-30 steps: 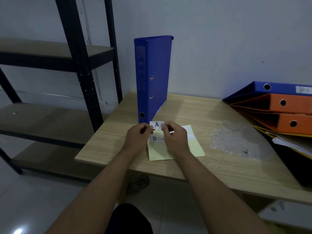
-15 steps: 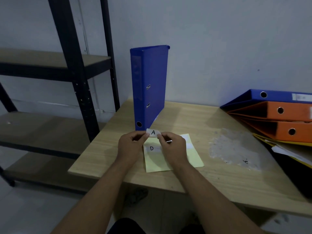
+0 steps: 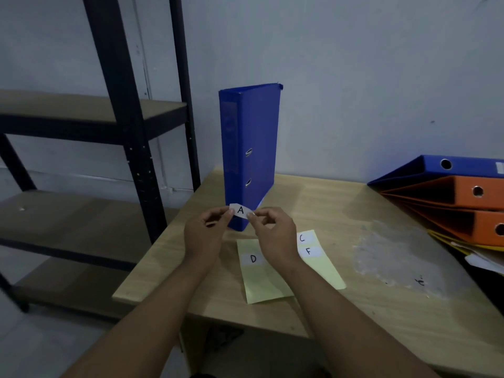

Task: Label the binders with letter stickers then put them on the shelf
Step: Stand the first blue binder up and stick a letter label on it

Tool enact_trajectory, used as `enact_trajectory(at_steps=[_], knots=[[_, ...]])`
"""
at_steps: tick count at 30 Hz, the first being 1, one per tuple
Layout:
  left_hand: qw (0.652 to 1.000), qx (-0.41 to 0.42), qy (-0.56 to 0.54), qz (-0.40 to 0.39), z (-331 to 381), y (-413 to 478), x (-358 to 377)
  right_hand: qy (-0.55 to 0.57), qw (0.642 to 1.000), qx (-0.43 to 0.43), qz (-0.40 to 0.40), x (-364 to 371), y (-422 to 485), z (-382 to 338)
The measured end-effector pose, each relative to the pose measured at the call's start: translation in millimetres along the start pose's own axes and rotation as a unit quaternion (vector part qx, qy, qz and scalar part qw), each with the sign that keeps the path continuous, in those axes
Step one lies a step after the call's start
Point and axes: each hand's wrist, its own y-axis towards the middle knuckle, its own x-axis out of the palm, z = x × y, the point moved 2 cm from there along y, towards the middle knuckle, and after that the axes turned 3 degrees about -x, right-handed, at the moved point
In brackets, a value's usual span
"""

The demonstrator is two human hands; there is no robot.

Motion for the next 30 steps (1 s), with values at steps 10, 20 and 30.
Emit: enact_trajectory(at_steps=[10,20,30], knots=[[0.999,0.032,-0.029,0.000,-18,44,-7,0.040,0.992,-0.068,0.103,45,17,13],[0.998,0.023,-0.046,-0.022,-35,55,-6,0.044,0.991,-0.096,0.081,50,16,24],[0.999,0.047,-0.003,0.002,-36,58,-4,0.039,0.995,-0.048,0.081,49,19,26]])
